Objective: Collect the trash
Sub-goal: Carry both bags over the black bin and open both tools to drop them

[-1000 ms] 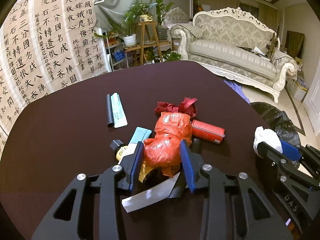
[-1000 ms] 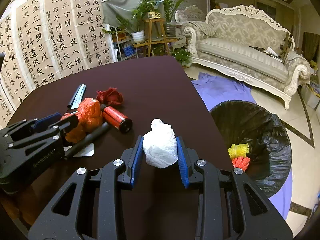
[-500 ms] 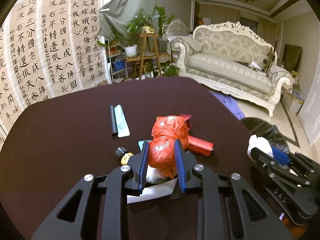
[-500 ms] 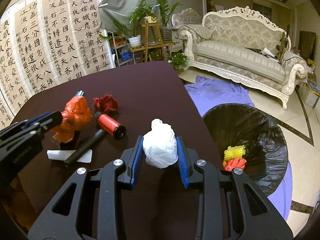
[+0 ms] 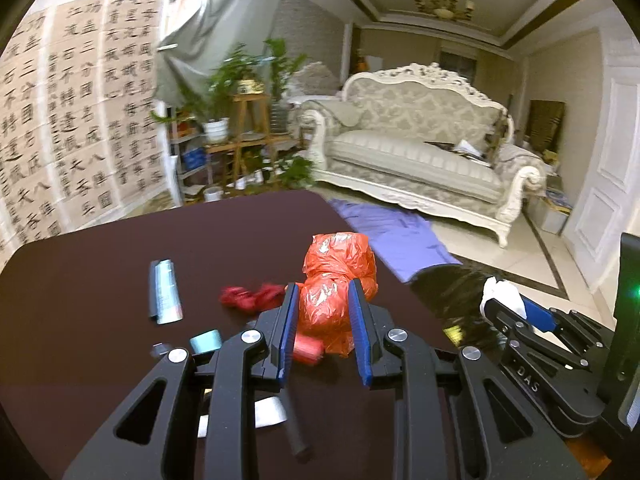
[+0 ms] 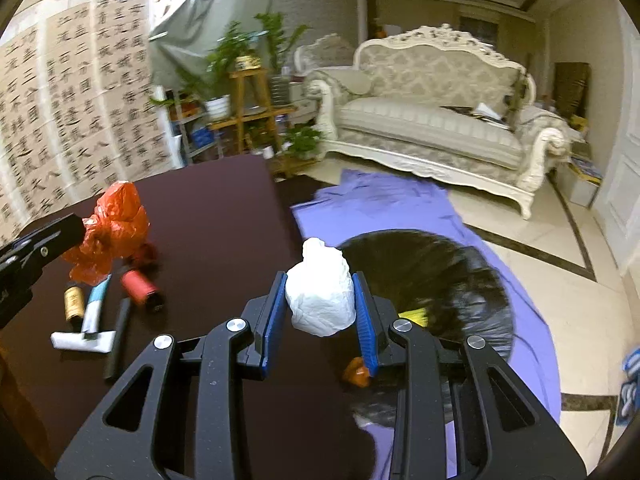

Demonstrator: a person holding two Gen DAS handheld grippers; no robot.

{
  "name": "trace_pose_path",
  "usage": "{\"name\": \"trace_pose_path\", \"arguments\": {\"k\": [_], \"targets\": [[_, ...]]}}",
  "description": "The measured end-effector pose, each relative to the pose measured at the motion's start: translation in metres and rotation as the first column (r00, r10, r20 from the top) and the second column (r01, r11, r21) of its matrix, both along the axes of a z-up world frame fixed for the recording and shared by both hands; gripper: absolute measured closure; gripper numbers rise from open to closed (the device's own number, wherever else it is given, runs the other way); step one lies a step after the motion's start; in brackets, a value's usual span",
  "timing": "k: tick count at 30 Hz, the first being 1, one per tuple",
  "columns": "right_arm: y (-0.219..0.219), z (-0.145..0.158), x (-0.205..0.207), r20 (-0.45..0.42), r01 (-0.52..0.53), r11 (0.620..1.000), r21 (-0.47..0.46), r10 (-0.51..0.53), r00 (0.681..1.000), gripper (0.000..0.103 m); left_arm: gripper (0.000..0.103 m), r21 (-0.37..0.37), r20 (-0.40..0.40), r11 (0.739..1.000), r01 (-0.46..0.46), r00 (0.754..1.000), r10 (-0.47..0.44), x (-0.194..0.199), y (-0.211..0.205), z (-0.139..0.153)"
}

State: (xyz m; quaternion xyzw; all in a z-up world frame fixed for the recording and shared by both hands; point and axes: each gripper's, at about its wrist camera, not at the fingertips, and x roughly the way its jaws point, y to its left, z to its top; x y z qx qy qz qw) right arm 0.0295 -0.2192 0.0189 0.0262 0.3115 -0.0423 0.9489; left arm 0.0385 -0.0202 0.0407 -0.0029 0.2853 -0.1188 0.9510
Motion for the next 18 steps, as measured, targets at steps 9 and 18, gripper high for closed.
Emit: {"name": "trace_pose_path", "arguments": {"k": [9, 18], "targets": [[-0.053, -0.008, 0.012, -0.003, 0.122, 0.993, 0.000, -0.122, 0.992, 0.072, 0.077, 0.026, -0.004, 0.995, 0.100, 0.995, -0.100, 0.021, -0.065, -0.010], [-0.086, -0.020, 0.024, -0.016, 0.176, 0.984, 0.004, -0.176, 0.984, 0.072, 0.077, 0.080, -0.023, 0.984, 0.159, 0.987, -0.158, 0.040, -0.110, -0.027]]}}
